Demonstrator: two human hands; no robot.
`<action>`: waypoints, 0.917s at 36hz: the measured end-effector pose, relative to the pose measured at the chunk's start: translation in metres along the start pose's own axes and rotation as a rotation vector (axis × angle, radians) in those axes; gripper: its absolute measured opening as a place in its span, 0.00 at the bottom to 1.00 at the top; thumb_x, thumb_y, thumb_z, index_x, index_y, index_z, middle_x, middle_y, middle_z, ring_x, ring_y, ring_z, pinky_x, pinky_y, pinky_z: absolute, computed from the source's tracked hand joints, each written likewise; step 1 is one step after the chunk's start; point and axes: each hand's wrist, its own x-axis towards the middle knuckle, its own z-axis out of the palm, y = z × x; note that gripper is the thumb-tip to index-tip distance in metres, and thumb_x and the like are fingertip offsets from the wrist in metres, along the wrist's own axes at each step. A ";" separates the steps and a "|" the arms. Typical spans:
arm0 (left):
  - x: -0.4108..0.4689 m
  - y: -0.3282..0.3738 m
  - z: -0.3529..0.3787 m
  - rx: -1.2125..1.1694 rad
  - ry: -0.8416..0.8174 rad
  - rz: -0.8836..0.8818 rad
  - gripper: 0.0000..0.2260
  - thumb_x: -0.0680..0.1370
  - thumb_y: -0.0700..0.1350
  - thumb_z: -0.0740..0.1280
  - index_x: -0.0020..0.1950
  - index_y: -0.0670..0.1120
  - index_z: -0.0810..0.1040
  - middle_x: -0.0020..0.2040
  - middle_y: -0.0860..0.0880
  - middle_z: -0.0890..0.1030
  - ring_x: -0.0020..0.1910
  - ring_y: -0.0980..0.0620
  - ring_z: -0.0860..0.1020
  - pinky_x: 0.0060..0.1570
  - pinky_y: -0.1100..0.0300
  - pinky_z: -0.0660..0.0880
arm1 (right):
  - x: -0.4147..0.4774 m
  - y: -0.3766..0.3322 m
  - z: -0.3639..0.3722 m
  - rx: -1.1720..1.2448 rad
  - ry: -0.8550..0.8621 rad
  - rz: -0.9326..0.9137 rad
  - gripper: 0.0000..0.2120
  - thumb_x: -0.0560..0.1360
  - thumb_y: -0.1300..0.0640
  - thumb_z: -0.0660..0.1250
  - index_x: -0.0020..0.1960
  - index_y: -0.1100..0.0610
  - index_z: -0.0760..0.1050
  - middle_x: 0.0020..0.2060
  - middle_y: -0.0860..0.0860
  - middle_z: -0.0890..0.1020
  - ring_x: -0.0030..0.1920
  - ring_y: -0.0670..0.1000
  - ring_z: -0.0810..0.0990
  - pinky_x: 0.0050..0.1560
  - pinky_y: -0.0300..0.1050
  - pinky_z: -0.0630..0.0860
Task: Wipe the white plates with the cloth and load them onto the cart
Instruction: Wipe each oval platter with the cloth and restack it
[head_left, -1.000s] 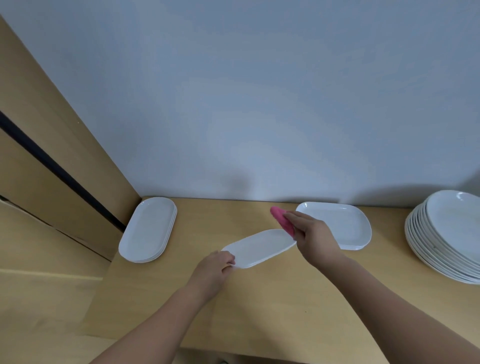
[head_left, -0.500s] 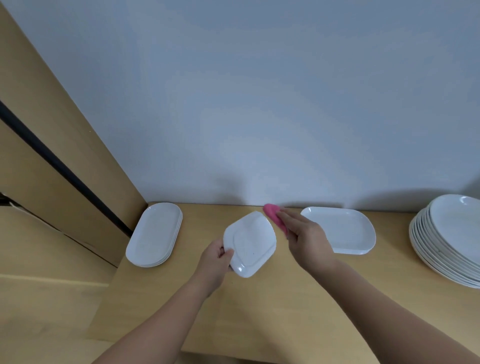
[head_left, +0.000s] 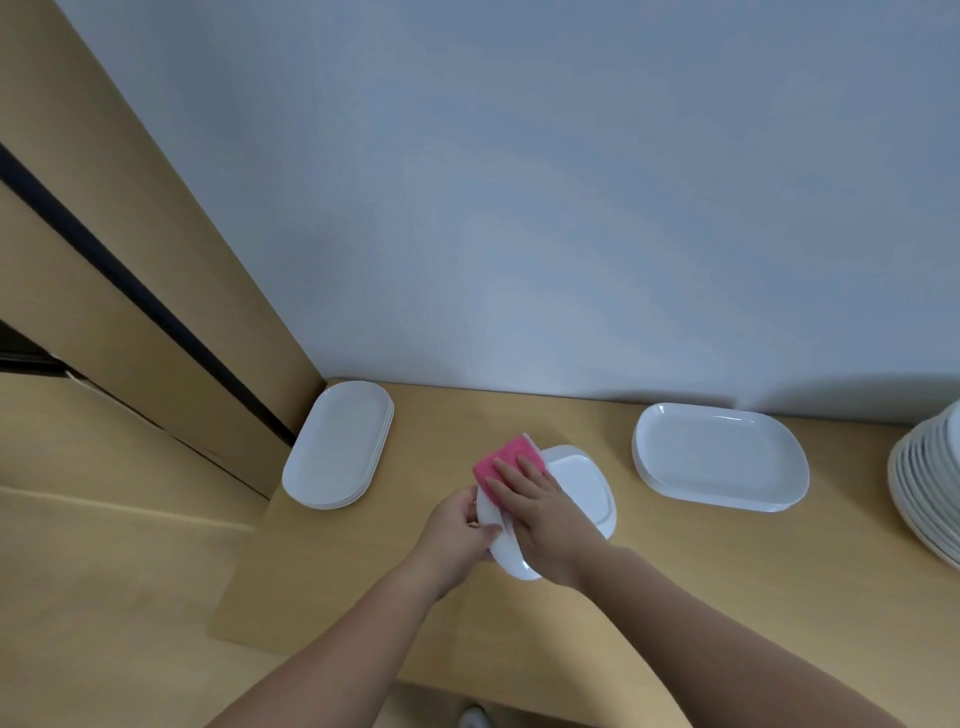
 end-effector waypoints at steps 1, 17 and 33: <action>0.000 -0.001 0.001 0.002 0.002 0.001 0.16 0.76 0.28 0.61 0.61 0.39 0.74 0.54 0.39 0.82 0.49 0.47 0.82 0.42 0.56 0.80 | 0.002 0.002 0.000 -0.006 0.003 -0.031 0.25 0.82 0.57 0.52 0.78 0.47 0.55 0.77 0.44 0.53 0.76 0.47 0.40 0.75 0.43 0.36; 0.005 -0.007 -0.004 -0.010 0.080 -0.042 0.12 0.76 0.29 0.65 0.56 0.42 0.75 0.53 0.41 0.83 0.49 0.46 0.82 0.41 0.56 0.81 | 0.022 0.078 -0.018 0.003 -0.004 0.174 0.22 0.83 0.58 0.51 0.76 0.50 0.60 0.75 0.46 0.62 0.76 0.50 0.54 0.76 0.46 0.50; 0.019 -0.012 -0.001 -0.075 0.140 -0.124 0.10 0.75 0.34 0.70 0.54 0.43 0.76 0.50 0.44 0.84 0.50 0.47 0.83 0.44 0.53 0.82 | -0.039 0.066 0.011 0.369 0.086 0.504 0.27 0.83 0.63 0.51 0.79 0.53 0.46 0.78 0.48 0.45 0.78 0.51 0.42 0.76 0.45 0.45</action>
